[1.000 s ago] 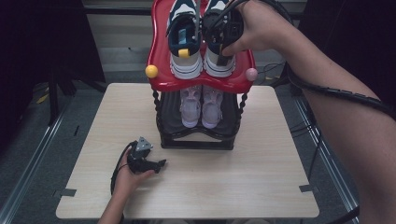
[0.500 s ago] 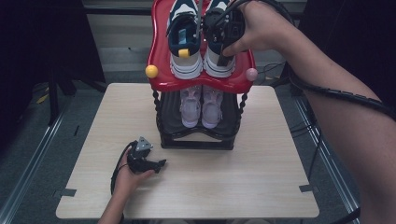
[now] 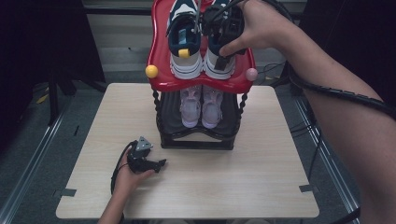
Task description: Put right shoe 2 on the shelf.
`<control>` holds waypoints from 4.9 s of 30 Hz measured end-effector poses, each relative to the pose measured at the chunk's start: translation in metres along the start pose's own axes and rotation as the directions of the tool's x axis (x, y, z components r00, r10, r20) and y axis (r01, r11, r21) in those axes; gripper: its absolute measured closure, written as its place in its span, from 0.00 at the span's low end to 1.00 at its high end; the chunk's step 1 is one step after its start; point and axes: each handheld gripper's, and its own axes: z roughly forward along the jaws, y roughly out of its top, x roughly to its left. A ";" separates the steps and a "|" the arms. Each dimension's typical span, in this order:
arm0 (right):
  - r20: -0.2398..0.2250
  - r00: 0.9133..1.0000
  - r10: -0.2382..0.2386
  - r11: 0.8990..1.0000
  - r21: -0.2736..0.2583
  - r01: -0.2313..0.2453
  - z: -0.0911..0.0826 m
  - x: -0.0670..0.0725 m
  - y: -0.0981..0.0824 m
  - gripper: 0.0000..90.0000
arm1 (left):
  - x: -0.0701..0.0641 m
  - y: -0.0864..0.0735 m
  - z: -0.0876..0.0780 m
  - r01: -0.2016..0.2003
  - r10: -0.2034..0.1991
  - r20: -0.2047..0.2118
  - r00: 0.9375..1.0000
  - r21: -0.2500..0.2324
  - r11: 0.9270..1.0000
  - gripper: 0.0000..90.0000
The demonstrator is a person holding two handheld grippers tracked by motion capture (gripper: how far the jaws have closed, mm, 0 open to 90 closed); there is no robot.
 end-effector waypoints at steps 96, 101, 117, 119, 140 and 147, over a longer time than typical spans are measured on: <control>-0.143 0.974 0.174 0.982 0.101 -0.160 -0.025 0.034 -0.139 0.21 | 0.000 0.000 0.001 0.011 -0.011 0.007 1.000 -0.005 1.000 0.16; -0.148 0.971 0.187 0.979 0.104 -0.173 -0.014 0.038 -0.152 0.21 | 0.000 0.000 0.001 0.010 -0.010 0.007 1.000 -0.005 1.000 0.16; -0.148 0.965 0.217 0.973 0.112 -0.202 0.009 0.049 -0.177 0.21 | 0.000 0.001 0.001 0.009 -0.009 0.010 1.000 0.000 1.000 0.16; -0.145 0.966 0.213 0.974 0.108 -0.198 0.012 0.050 -0.179 0.21 | 0.000 0.001 0.001 0.009 -0.009 0.010 1.000 -0.001 1.000 0.16; -0.156 0.965 0.213 0.974 0.117 -0.196 0.043 0.065 -0.191 0.21 | 0.000 0.001 0.001 0.009 -0.009 0.011 1.000 0.000 1.000 0.16; -0.156 0.965 0.209 0.975 0.108 -0.193 0.054 0.070 -0.193 0.21 | 0.001 0.001 0.001 0.006 -0.006 0.009 1.000 0.000 1.000 0.16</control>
